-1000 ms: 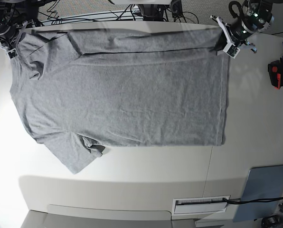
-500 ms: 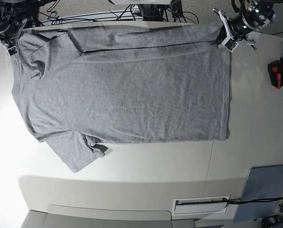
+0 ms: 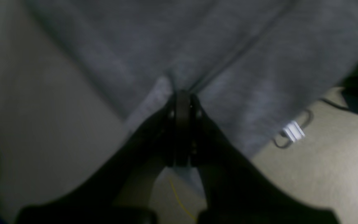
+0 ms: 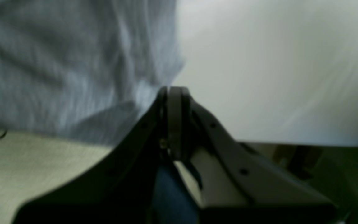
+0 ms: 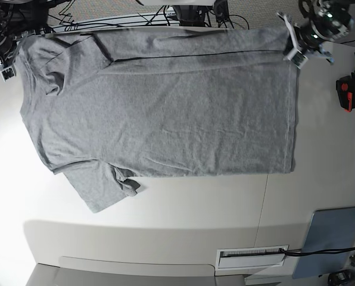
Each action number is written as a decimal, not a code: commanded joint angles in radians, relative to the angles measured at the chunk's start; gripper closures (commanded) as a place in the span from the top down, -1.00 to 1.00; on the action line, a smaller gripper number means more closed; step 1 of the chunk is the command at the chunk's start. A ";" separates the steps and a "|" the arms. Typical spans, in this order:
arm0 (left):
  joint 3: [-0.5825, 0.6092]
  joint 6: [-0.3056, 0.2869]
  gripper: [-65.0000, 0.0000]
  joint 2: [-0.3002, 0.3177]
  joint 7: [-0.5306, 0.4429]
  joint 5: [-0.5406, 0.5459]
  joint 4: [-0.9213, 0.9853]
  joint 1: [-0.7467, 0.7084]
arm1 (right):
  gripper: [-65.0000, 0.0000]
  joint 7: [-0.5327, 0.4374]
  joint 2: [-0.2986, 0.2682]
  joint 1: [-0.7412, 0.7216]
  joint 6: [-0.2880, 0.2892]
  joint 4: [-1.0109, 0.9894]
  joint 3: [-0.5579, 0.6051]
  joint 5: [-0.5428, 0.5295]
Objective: Fold the T-shirt properly
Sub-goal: 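Release the shirt and move both grippers to the hem corners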
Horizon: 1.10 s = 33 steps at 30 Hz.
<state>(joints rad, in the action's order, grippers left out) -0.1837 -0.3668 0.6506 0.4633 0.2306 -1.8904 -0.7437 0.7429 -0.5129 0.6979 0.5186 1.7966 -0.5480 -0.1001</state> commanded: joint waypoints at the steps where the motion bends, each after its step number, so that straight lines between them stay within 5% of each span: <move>1: -0.026 0.006 -1.00 0.015 -0.017 0.025 -0.027 -0.004 | -1.00 -0.011 -0.019 0.003 -0.006 0.034 -0.014 0.006; 6: -0.097 -0.001 -1.00 0.015 -0.018 0.095 -0.052 -0.004 | -1.00 -0.026 -0.019 -0.001 -0.011 0.110 -0.014 0.006; 9: -0.122 -0.001 -0.59 0.015 -0.018 0.100 -0.055 -0.001 | -0.97 -0.072 -0.019 -0.003 -0.010 0.119 -0.014 0.006; 13: -0.129 0.003 -0.17 0.014 -0.017 0.100 -0.055 0.028 | -0.45 -0.096 -0.019 -0.017 -0.010 0.119 -0.014 0.007; 16: -0.129 0.003 -0.16 0.014 -0.018 0.100 -0.055 0.069 | -0.24 -0.103 -0.019 -0.048 -0.010 0.119 -0.014 0.006; 25: -0.128 0.054 -0.16 0.006 -0.016 0.210 0.063 0.335 | -0.05 -0.097 -0.019 -0.242 -0.014 0.065 -0.014 -0.101; 33: -0.108 -0.024 -0.17 -0.040 0.019 0.291 0.328 0.646 | -0.05 -0.037 -0.077 -0.496 -0.028 -0.146 0.133 -0.150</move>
<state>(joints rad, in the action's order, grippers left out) -0.2836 -0.3973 0.5900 0.5014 0.5167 -1.5444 -0.1089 0.7269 -0.5629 0.2123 0.4980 1.6356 -0.4007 -0.2417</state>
